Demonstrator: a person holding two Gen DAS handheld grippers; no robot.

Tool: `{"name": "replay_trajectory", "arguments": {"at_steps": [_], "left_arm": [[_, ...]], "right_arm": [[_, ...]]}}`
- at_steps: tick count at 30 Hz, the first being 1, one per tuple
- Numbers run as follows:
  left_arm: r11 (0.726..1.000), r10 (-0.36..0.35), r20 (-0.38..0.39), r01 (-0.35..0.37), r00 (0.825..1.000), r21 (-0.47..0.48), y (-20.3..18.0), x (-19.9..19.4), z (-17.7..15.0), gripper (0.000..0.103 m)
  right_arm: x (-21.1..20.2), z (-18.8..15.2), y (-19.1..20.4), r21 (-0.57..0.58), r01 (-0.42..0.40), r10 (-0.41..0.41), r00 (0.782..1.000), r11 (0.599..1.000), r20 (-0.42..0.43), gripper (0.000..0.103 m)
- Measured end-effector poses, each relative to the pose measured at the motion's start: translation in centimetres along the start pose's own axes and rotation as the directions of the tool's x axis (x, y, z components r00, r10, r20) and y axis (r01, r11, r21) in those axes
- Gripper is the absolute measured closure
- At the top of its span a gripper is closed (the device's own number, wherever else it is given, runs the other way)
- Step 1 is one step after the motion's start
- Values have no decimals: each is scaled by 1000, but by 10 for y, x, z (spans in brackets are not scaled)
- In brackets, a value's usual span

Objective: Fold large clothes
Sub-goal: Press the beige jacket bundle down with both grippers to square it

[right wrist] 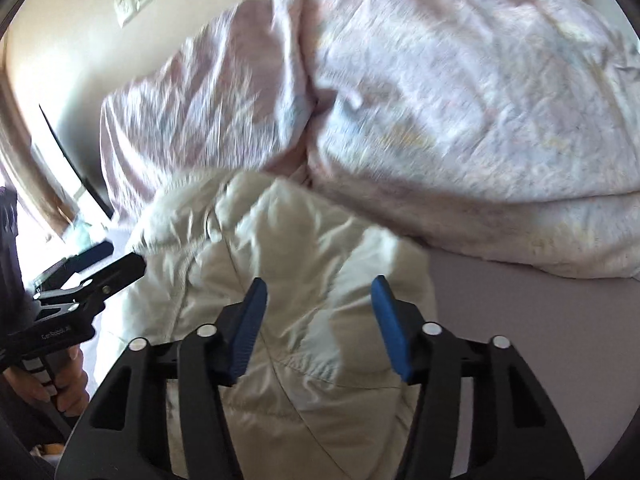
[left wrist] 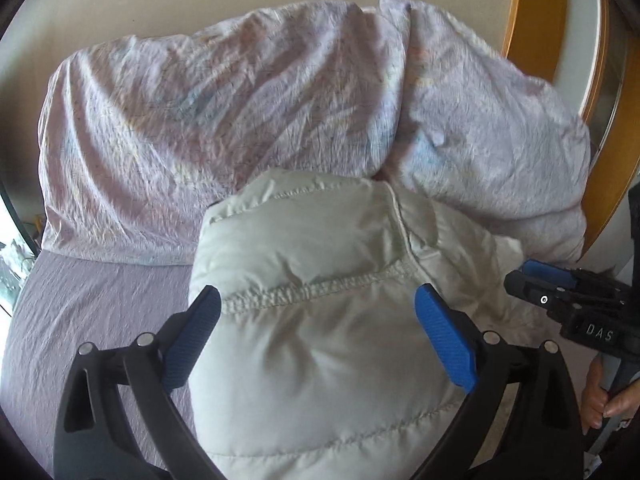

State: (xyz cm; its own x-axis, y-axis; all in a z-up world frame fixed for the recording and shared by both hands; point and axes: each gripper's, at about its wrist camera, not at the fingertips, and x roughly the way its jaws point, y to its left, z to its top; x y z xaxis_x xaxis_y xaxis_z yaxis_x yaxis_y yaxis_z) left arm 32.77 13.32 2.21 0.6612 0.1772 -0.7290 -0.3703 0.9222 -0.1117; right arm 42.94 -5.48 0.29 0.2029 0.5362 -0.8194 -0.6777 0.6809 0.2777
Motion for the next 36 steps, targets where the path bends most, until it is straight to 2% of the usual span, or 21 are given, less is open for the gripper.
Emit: {"name": "replay_trajectory", "arguments": {"at_steps": [2,5,11,12,36], "left_arm": [[1000,18,-28,-18,999,7,1,12,-5,5],[999,29,-10,-29,1000,17,5,17,-8,4],[999,31,-21,-31,999,15,14,29,-7,2],[999,30,-21,-30,999,12,15,31,-7,2],[998,56,30,-56,998,11,18,49,-16,2]], "right_arm": [[10,-7,-3,-4,18,-18,999,1000,-27,49],[32,-11,6,-12,30,-30,999,999,-35,49],[53,-18,0,27,16,-14,998,1000,-64,48],[64,-16,8,30,17,-15,998,999,-63,48],[81,-27,14,38,46,-48,998,998,37,47]]}}
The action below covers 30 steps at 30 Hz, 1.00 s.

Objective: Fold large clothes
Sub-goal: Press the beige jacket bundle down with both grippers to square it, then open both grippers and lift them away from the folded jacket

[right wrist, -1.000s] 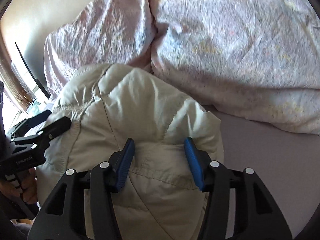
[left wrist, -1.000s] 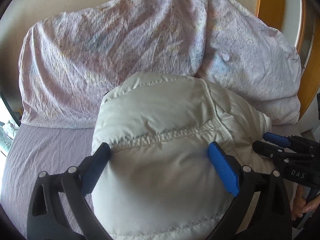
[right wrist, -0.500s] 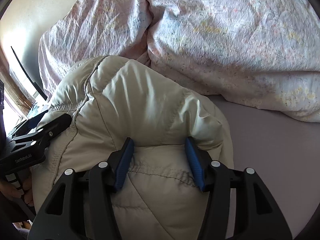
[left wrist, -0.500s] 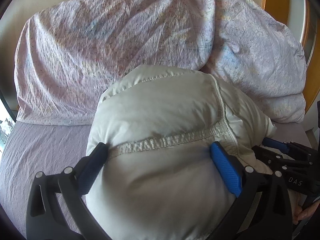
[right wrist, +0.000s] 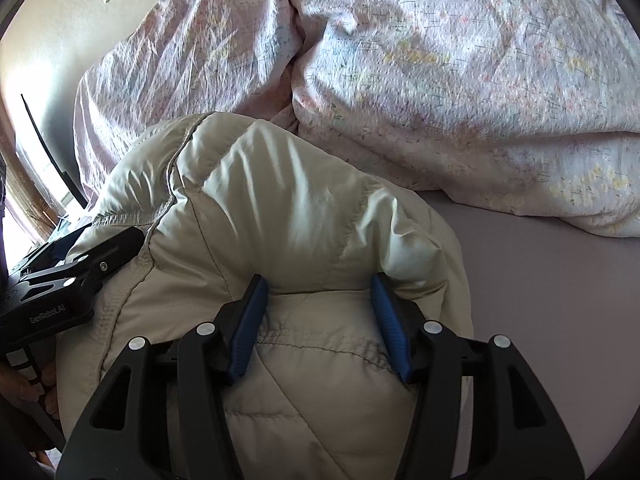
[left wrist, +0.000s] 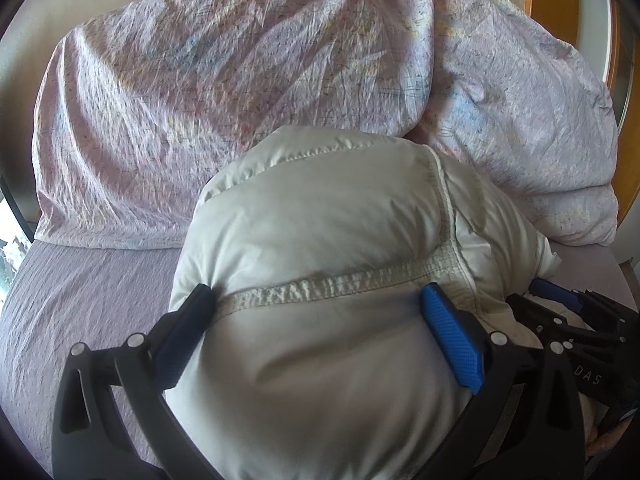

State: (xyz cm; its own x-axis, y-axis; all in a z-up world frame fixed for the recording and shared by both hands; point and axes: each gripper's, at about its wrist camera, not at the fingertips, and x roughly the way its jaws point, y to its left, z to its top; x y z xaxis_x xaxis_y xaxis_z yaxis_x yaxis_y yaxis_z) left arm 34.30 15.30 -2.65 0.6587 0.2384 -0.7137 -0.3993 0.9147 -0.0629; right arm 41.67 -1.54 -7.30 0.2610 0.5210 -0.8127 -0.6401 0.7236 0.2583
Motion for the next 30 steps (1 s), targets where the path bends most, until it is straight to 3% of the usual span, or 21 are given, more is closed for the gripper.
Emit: {"name": "replay_trajectory", "arguments": {"at_steps": [5,10,14,20,22,30], "left_arm": [[1000,8,8,-8,1000,6,-2,1,0,2],[1000,12,-8,-12,1000,26,-3,-4,0,2],[1000,-10,-46,10,999,13,4,-23,-3,2],[999,-37,-61,38,997,24,14,-73,-25,2],[999,-33,-62,35,998,31,16,-88,-36,2],[998,-49,-25,50,998,27,19,-151,-80,2]], "right_arm": [[1,-1,4,-3,25,-24,1000,1000,11,46],[3,11,11,8,74,-74,995,997,-63,42],[-12,22,22,-5,152,-151,980,988,-130,31],[-60,10,30,25,237,-233,966,971,-114,4],[-77,1,33,39,263,-256,958,964,-129,3],[-132,-45,51,75,170,-160,980,983,-118,1]]}}
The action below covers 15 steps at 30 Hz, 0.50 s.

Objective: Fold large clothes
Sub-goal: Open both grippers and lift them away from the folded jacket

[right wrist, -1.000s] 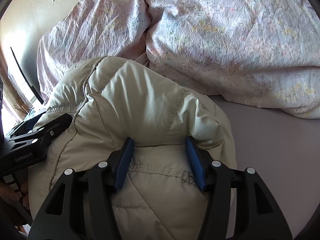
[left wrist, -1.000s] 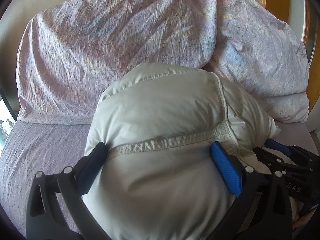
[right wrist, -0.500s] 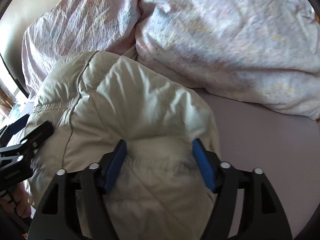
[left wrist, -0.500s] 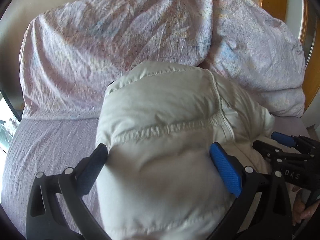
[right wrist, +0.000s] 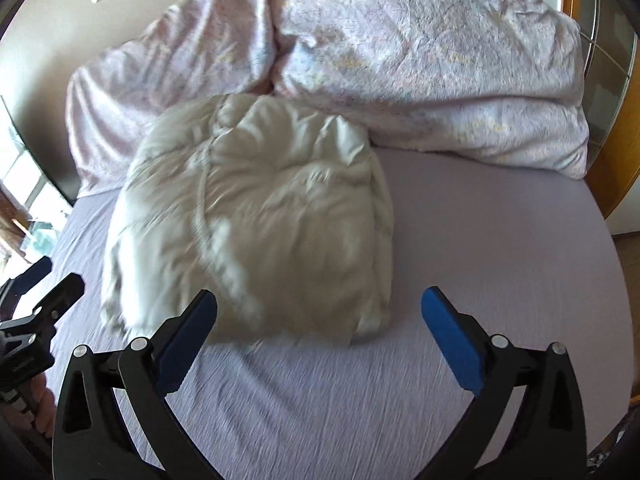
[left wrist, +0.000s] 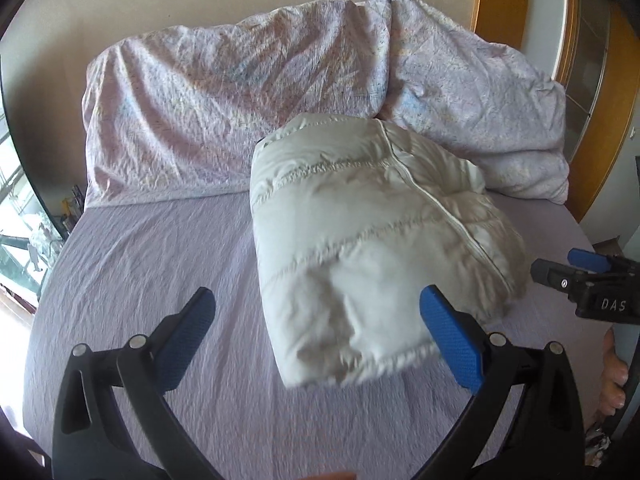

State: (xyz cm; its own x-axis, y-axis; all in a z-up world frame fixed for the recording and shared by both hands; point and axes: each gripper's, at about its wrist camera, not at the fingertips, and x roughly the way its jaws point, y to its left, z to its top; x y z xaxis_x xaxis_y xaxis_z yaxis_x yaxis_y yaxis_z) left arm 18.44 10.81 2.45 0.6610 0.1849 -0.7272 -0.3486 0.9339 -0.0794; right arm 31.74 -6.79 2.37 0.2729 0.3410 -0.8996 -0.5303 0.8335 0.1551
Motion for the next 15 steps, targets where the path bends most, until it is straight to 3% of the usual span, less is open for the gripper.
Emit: {"name": "replay_trajectory", "arguments": {"at_steps": [6,15], "left_arm": [[999,-28,-17,27,999,-46,3,-30,-26,2],[1000,-19,-43,19,999,-16,-7,-54,-52,2]], "right_arm": [[-21,-36,12,-27,-54,53,998,998,-40,1],[-36,-75,23,-21,-76,75,994,997,-73,1]]}}
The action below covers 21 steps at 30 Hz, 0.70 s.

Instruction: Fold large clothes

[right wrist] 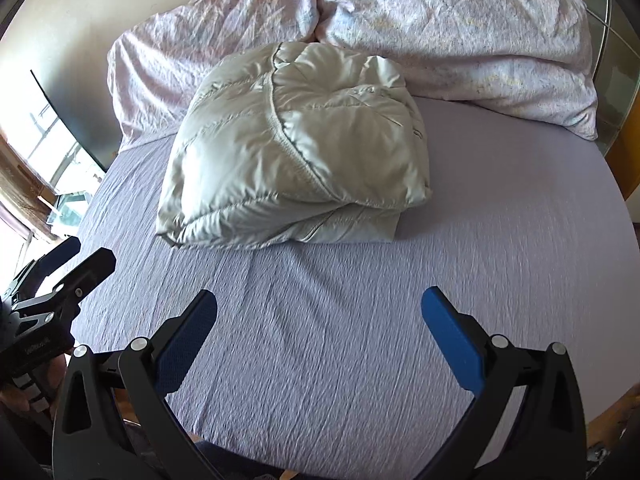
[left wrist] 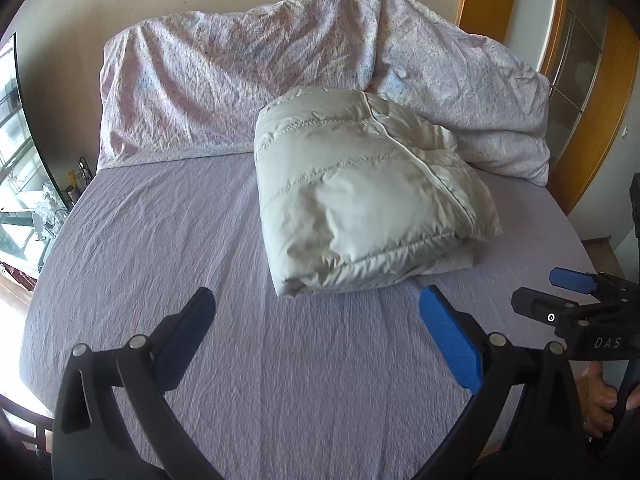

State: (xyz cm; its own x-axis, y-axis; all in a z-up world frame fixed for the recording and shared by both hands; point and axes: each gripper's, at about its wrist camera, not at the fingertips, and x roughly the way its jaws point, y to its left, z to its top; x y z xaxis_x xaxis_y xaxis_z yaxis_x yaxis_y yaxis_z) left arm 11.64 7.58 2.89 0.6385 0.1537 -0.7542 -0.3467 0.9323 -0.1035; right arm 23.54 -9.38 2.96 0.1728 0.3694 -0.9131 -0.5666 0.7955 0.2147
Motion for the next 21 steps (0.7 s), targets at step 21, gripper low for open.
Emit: {"name": "replay_trajectory", "arguments": {"at_steps": [21], "left_arm": [[998,-61,-8,61,998,-24,-3,-15,-25,2]], "right_arm": [[-20,-24,7,4,-27,27,999,1000,43,1]]}}
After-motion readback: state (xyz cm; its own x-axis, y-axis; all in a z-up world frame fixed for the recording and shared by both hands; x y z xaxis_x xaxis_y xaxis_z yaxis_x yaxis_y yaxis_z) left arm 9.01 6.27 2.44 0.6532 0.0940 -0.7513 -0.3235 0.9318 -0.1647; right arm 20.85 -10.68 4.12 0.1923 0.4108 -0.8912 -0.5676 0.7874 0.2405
